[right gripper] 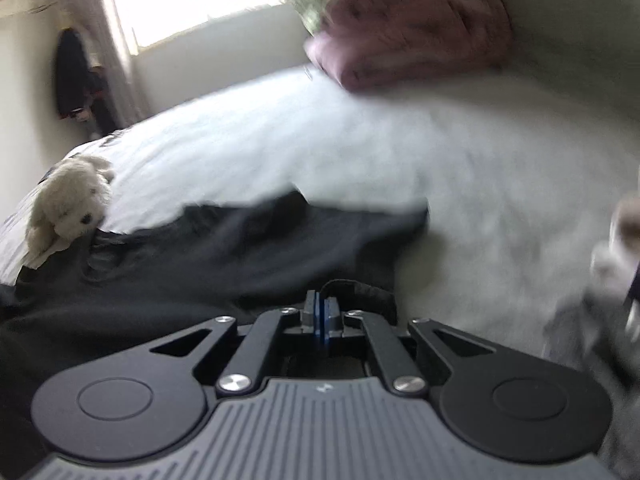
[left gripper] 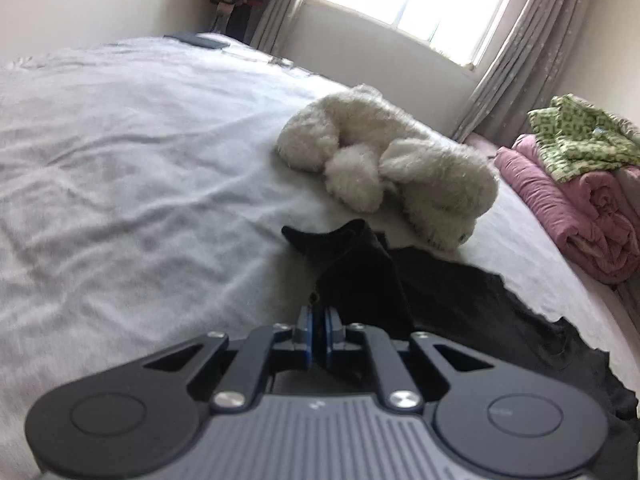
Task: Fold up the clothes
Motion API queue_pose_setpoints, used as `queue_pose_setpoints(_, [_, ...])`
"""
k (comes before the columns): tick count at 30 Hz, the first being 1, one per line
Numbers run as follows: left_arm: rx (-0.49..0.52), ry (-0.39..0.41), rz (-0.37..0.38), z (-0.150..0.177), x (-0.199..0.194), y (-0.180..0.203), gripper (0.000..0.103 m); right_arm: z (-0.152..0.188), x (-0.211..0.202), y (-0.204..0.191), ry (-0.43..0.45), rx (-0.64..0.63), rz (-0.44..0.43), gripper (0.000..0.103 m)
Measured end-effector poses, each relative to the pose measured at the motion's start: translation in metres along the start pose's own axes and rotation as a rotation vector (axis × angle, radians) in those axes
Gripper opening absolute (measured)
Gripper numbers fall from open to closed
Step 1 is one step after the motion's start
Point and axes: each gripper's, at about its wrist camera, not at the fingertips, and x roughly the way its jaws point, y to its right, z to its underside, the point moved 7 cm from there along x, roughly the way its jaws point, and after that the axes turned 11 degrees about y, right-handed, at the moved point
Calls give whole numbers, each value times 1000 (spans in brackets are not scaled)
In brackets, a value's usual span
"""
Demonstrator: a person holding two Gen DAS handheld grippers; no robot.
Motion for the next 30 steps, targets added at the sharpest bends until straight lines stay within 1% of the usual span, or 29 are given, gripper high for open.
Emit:
queue_pose_setpoints(1, [2,-16,-9,4,3,-2,6,1,1,1,-6,-1,1,1])
queue_pose_setpoints(3, [0,-49,-27,14,8,-7,6,14,10,9,-58,18,17,1])
queue_pose_setpoints(5, [-1,-41,-24,15,9,-8,6,25,18,16,-92,32,29,0])
queue_pose_setpoints(7, [2,-39,-25,14,9,-7,6,24,15,14,-97,37,15,0])
queue_pose_setpoints(9, [8,-52,-7,15,10,-5,7,20,10,12,-107,45,-3,1])
queue_pose_setpoints(10, [-3,-60,-1,14,9,-6,12,19,8,11,-112,48,-12,4])
queue_pose_setpoints(11, [-17,-69,4,12,8,-7,12,17,5,10,-117,52,-21,6])
queue_pose_setpoints(12, [-22,-71,7,10,5,-8,18,15,3,9,-121,56,-30,16])
queue_pose_setpoints(13, [-25,-71,10,7,1,-9,28,13,0,8,-126,59,-39,21])
queue_pose_setpoints(14, [-28,-70,13,5,-3,-9,32,11,-2,6,-131,63,-48,26])
queue_pose_setpoints(15, [-19,-64,12,3,-9,-10,37,10,-5,5,-136,67,-57,39])
queue_pose_setpoints(16, [-9,-60,10,1,-17,-12,40,8,-8,4,-141,70,-66,47])
queue_pose_setpoints(20, [-5,-97,-22,10,-44,-28,40,11,-25,0,-169,94,-97,48])
queue_pose_setpoints(23, [-20,-106,-40,14,-67,-33,40,18,-42,-4,-194,117,-118,48])
queue_pose_setpoints(27, [-71,-115,-17,25,-103,-26,40,30,-73,-14,-211,89,-131,48])
queue_pose_setpoints(30, [-71,-144,-6,39,-133,-19,40,43,-106,-28,-212,44,-159,48])
